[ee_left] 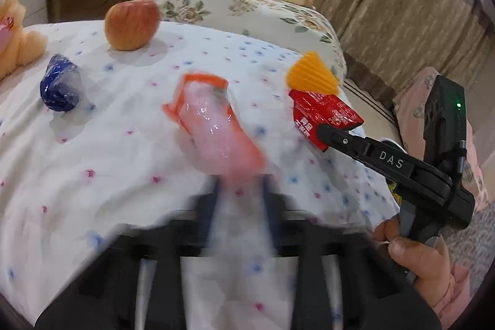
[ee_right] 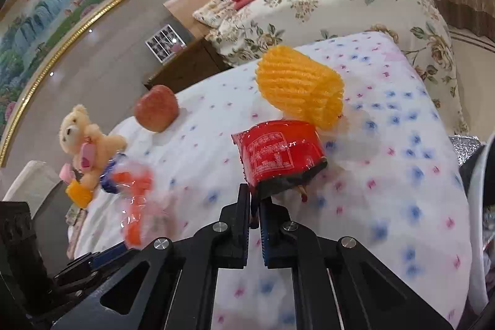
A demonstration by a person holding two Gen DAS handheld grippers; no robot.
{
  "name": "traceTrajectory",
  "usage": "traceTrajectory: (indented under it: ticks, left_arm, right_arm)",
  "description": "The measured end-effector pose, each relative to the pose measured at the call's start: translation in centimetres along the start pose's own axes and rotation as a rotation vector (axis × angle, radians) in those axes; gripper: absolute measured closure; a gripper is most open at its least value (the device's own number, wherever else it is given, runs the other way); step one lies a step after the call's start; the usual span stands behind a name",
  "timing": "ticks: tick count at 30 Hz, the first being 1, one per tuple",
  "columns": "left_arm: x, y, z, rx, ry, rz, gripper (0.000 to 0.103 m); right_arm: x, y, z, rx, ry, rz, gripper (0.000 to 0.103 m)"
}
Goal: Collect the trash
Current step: 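Grasp the red snack packet with the right tool while the left tool grasps the pink-orange wrapper, then carry the red packet with the right tool over the bin while the left tool holds the pink wrapper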
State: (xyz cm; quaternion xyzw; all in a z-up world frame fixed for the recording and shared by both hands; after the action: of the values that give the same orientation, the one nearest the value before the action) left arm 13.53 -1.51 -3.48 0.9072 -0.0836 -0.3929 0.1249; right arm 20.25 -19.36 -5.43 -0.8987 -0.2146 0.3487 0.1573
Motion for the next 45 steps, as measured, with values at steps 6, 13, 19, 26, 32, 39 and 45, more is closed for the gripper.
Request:
traceTrajectory:
  ticks: [6, 13, 19, 26, 32, 39, 45]
  left_arm:
    - [-1.0, 2.0, 1.3, 0.065, -0.008, 0.018, 0.101]
    - [-1.2, 2.2, 2.1, 0.053, -0.005, -0.028, 0.092]
    - [-0.6, 1.0, 0.9, 0.046, 0.044, -0.060, 0.047]
    - [2.1, -2.2, -2.9, 0.206, 0.025, -0.018, 0.020]
    - [3.8, -3.5, -4.6, 0.295, 0.017, 0.029, 0.021]
    - [4.8, -2.8, -4.3, 0.326, -0.003, 0.077, 0.068]
    - [3.9, -2.5, -3.5, 0.275, -0.010, 0.102, 0.085]
  right_arm:
    - [-3.8, 0.3, 1.5, 0.012, 0.044, -0.005, 0.099]
    - [-7.9, 2.2, 2.9, 0.072, 0.102, -0.002, 0.099]
    - [-9.4, 2.7, 3.4, 0.070, 0.101, 0.017, 0.099]
    - [-8.4, 2.4, 3.0, 0.073, 0.088, 0.041, 0.099]
    - [-7.2, 2.3, 3.1, 0.087, 0.065, 0.056, 0.099]
    - [-6.5, 2.1, 3.0, 0.089, 0.044, 0.074, 0.099]
    - [-6.6, 1.9, 3.0, 0.086, 0.045, 0.076, 0.099]
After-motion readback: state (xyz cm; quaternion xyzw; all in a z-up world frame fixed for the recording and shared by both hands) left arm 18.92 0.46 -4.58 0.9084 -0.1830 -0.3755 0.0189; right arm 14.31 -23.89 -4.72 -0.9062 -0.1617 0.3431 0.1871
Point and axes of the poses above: each gripper's, at about its wrist camera, not at the fingertips, and x roughly the way its jaws point, y to its right, z to its underside, the point moved 1 cm from there along x, roughly the way its jaws point, and after that the axes turned 3 degrees about y, right-handed, at the moved point
